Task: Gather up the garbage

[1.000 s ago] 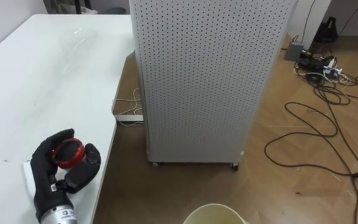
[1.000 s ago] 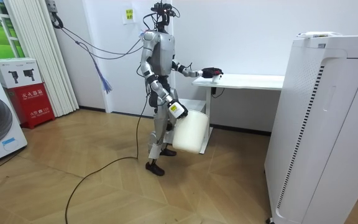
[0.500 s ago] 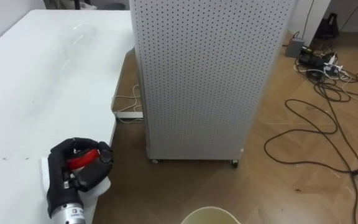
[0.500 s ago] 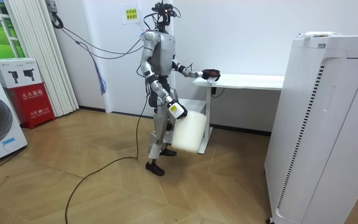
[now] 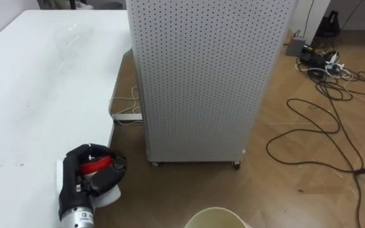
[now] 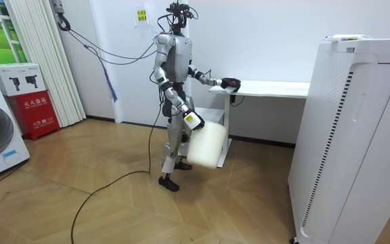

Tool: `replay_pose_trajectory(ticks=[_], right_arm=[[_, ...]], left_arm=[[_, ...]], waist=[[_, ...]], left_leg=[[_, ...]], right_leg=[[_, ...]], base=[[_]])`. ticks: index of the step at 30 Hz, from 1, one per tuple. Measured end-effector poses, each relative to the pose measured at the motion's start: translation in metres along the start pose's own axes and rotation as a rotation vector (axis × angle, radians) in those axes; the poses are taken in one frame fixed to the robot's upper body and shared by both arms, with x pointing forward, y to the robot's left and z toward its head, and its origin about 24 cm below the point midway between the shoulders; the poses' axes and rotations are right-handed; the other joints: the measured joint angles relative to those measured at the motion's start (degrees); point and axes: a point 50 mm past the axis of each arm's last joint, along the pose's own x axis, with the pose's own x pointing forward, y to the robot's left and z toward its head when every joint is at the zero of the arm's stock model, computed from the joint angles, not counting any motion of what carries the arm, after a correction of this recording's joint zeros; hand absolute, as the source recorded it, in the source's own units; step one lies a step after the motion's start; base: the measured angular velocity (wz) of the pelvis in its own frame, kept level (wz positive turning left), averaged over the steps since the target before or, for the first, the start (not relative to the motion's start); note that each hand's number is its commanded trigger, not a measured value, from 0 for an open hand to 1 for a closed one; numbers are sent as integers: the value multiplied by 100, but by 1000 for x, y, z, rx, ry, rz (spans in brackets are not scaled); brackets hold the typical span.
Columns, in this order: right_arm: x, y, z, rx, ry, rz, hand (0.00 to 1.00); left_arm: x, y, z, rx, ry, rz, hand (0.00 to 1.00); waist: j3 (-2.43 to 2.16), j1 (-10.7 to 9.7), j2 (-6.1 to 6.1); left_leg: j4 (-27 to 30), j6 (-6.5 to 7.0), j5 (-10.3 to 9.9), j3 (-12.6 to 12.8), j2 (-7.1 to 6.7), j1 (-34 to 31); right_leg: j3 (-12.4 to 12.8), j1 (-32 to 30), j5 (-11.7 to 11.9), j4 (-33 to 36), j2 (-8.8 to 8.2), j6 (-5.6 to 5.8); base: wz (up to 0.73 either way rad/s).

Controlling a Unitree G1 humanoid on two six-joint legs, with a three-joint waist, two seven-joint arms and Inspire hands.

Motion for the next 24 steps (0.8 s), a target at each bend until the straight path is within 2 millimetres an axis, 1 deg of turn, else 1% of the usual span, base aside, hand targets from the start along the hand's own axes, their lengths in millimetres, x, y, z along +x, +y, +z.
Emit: replay_pose_trajectory(ticks=[5, 8, 10, 13, 17, 21, 23, 24], right_arm=[[3, -3, 6, 3, -17, -20, 100], [10, -5, 22, 6, -62, -32, 100], [16, -6, 36, 5, -100, -45, 100], [20, -8, 48, 35, -140, -62, 100], [24, -10, 61, 37, -179, -79, 100], [23, -9, 73, 36, -231, -88, 100], [22, -9, 77, 37, -251, -90, 100], [22, -9, 80, 40, -263, -95, 100]], left_arm=[[-1, -2, 1, -2, -2, -21, 100], [-2, -11, 10, -24, -38, -55, 100], [-5, -22, 20, -55, -73, -110, 100], [-8, -30, 28, -71, -105, -170, 100], [-9, -34, 29, -73, -112, -213, 100], [-10, -37, 37, -88, -142, -236, 100], [-11, -38, 37, -86, -143, -253, 100], [-12, -40, 37, -85, -143, -267, 100]], waist=[[0, -8, 0], [0, -22, 0], [0, -24, 0], [-1, -28, 2], [-1, -14, 2], [-2, 4, 3], [-2, 46, 5], [-1, 67, 7]], left_leg=[[1, 0, 0, -14, -2, -29], [18, 7, 8, -18, 1, -120], [18, 6, 9, -18, 2, -115], [16, 5, 9, -19, 4, -96], [1, 5, 9, -20, 3, -84], [-3, 4, 10, -20, 10, -80], [-9, 4, 10, -81, 63, -59], [-16, 2, 11, -188, 71, -37]], right_leg=[[-5, -26, 0, 1, -1, 0], [-18, -117, 1, 17, -6, -1], [-27, -112, 1, 13, -5, -1], [-27, -92, 0, 10, -1, -1], [-13, -106, 0, 10, -1, -1], [12, -190, 0, 55, 1, -1], [22, -238, 0, 164, 10, -1], [9, -317, 0, 313, 14, -3]], base=[[0], [0], [0], [0], [-3], [-8], [-30], [-37]])
